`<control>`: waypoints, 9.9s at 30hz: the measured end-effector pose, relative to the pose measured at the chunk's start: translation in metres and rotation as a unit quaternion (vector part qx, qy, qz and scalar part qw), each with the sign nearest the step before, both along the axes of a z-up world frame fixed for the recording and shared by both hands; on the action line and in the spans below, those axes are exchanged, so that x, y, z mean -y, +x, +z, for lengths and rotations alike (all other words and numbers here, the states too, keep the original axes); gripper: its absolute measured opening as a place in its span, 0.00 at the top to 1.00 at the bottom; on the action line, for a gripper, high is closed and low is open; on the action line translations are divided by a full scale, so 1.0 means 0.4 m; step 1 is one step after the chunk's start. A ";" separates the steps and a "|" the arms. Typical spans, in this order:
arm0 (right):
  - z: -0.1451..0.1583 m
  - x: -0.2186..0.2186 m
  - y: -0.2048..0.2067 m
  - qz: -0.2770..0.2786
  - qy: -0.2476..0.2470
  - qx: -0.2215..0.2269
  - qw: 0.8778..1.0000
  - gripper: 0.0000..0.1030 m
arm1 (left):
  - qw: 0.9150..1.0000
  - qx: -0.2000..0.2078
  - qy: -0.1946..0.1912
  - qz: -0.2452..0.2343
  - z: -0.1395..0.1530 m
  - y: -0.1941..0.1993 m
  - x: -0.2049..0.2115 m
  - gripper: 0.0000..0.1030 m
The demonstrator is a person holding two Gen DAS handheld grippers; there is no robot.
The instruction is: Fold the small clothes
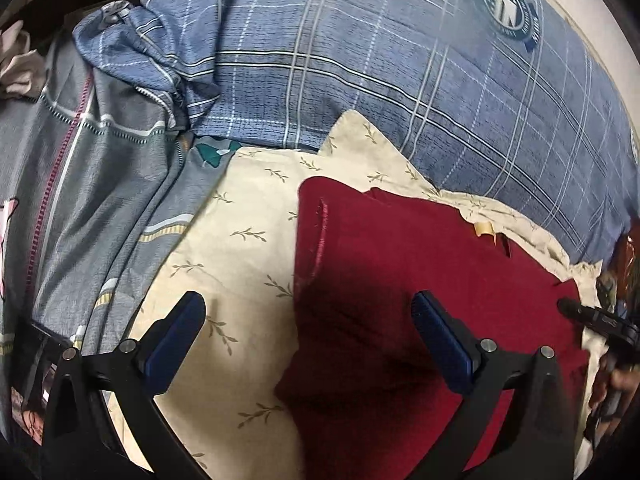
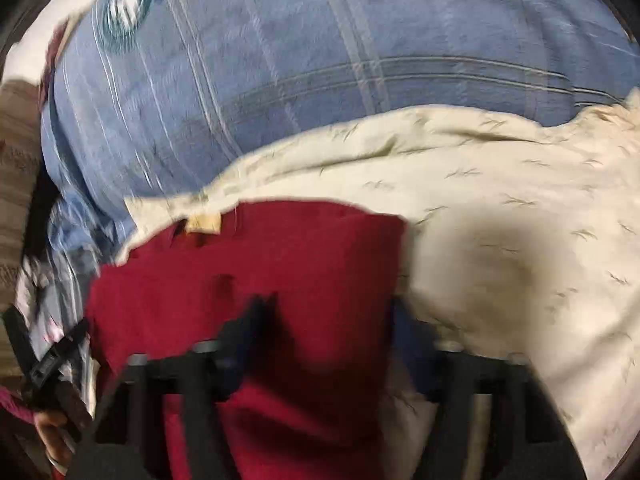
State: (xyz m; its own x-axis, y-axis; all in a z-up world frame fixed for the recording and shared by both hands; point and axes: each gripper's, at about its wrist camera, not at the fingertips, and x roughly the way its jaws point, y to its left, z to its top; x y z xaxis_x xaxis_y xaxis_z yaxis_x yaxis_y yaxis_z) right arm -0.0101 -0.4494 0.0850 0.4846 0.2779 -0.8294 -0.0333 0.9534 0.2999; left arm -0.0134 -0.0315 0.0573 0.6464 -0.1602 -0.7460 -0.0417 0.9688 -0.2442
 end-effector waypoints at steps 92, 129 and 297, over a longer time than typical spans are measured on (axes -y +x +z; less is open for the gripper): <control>-0.022 -0.012 -0.226 -0.028 -0.069 0.014 0.997 0.47 | 1.000 -0.004 0.012 -0.027 -0.001 -0.032 0.036 0.39; 0.016 -0.008 -0.630 -0.019 -0.030 0.031 0.999 0.89 | 0.996 -0.027 0.041 -0.077 -0.050 -0.453 0.009 0.27; 0.070 -0.500 0.049 0.174 0.048 0.071 0.981 0.59 | 0.997 -0.056 -0.006 -0.058 -0.006 -0.033 -0.045 0.25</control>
State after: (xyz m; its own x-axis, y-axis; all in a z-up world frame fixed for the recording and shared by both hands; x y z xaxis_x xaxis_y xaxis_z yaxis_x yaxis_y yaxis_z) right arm 0.0094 -0.2492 0.1128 0.4553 0.5209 -0.7220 -0.3994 0.8443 0.3572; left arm -0.0266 -0.0136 0.0548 0.5355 -0.2385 -0.8102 0.0433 0.9658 -0.2558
